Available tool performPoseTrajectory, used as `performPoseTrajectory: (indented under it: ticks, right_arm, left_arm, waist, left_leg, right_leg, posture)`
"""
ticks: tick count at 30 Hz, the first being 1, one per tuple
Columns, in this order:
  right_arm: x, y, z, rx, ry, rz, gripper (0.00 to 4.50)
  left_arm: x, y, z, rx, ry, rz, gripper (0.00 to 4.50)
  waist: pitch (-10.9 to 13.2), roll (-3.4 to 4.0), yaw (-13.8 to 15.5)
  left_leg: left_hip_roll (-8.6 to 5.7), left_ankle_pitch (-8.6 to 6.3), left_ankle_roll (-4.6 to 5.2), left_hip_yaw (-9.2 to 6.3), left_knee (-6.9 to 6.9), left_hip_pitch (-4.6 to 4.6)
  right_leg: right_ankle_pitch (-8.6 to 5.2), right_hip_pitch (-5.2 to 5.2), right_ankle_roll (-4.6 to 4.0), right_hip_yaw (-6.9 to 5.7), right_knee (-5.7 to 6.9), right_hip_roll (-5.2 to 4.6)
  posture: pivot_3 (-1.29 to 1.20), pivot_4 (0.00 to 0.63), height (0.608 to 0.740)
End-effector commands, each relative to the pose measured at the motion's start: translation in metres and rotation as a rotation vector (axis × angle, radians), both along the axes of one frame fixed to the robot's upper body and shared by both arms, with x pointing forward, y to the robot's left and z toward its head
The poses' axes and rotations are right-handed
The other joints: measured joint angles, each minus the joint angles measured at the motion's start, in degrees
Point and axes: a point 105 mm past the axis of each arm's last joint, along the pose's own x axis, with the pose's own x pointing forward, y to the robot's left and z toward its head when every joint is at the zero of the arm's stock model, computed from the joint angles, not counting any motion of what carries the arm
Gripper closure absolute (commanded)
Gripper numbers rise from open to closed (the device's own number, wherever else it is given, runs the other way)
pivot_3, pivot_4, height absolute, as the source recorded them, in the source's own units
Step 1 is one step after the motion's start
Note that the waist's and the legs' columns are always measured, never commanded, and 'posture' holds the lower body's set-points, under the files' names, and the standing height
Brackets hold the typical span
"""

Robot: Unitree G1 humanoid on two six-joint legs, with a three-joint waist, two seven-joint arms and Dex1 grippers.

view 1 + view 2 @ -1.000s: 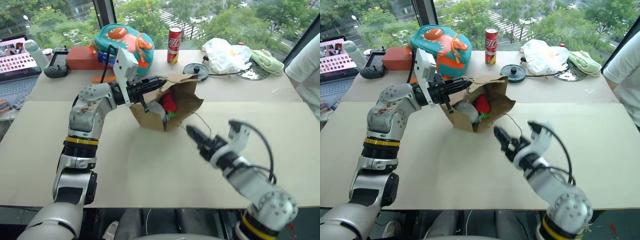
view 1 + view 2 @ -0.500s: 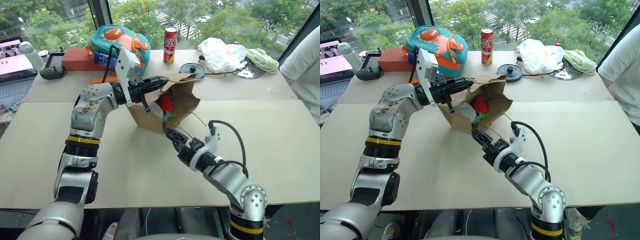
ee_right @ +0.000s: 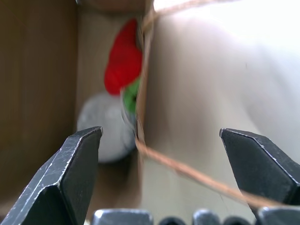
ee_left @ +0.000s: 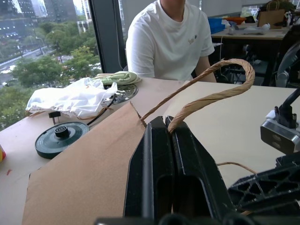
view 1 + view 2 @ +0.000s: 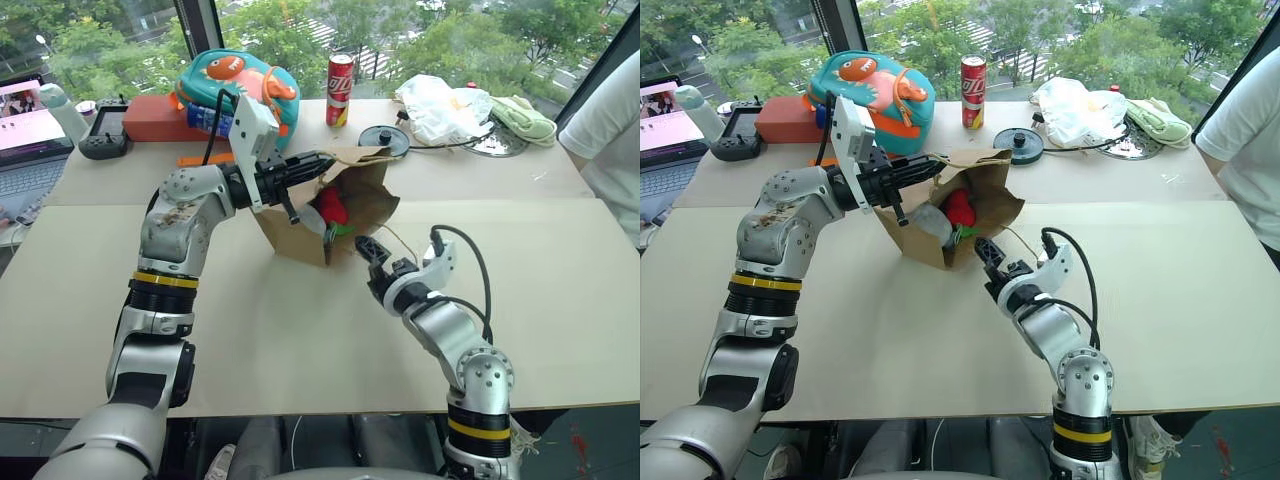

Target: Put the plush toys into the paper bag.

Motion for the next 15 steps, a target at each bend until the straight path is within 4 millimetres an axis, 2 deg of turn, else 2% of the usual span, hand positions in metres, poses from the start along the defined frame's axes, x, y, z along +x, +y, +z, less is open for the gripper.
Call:
performPoseTrajectory:
  ticks: [1, 2, 8, 11, 13, 15]
  right_arm:
    - [-0.001, 0.001, 0.016, -0.009, -0.072, 0.000, 0.56]
    - [-0.002, 0.001, 0.016, -0.011, -0.074, 0.001, 0.73]
    - [-0.006, 0.000, 0.024, -0.027, -0.097, 0.001, 2.72]
    - [-0.007, -0.001, 0.026, -0.050, -0.104, -0.004, 3.87]
    - [-0.005, -0.004, 0.029, -0.088, -0.120, -0.011, 4.44]
    - [-0.002, -0.007, 0.036, -0.163, -0.160, -0.015, 4.44]
  left_arm:
    - [-0.004, 0.001, 0.015, -0.007, -0.070, -0.001, 4.50]
    - [-0.004, 0.001, 0.016, -0.007, -0.071, 0.000, 4.50]
    - [-0.004, 0.002, 0.016, -0.007, -0.073, 0.002, 4.50]
    - [-0.004, 0.002, 0.016, -0.007, -0.072, 0.002, 4.50]
    - [-0.004, 0.002, 0.016, -0.007, -0.073, 0.002, 4.50]
    - [-0.003, 0.001, 0.017, -0.010, -0.074, 0.002, 4.50]
  waist:
    - [0.00, 0.00, 0.00]
    - [0.00, 0.00, 0.00]
    - [0.00, 0.00, 0.00]
    - [0.00, 0.00, 0.00]
    - [0.00, 0.00, 0.00]
    - [0.00, 0.00, 0.00]
  left_leg:
    - [0.00, 0.00, 0.00, 0.00, -0.01, 0.00]
    - [0.00, 0.00, 0.00, 0.00, -0.01, 0.00]
    - [0.00, 0.00, 0.00, 0.00, 0.00, 0.01]
    - [0.00, 0.00, 0.00, 0.00, 0.00, 0.01]
    - [0.00, 0.00, 0.00, 0.00, 0.01, 0.01]
    - [-0.01, 0.00, 0.00, 0.00, 0.01, 0.00]
  right_leg:
    - [0.00, 0.00, 0.00, 0.00, 0.00, 0.00]
    - [0.00, 0.00, 0.00, 0.00, 0.00, 0.00]
    - [0.00, 0.00, 0.00, 0.00, 0.02, 0.00]
    - [0.00, 0.00, 0.00, 0.00, 0.02, 0.00]
    - [0.00, 0.00, 0.00, 0.00, 0.03, 0.00]
    - [0.00, 0.00, 0.00, 0.00, 0.02, 0.00]
  posture:
    - [0.00, 0.150, 0.739]
    - [0.00, 0.150, 0.739]
    - [0.00, 0.150, 0.739]
    - [0.00, 0.150, 0.739]
    - [0.00, 0.150, 0.739]
    - [0.00, 0.150, 0.739]
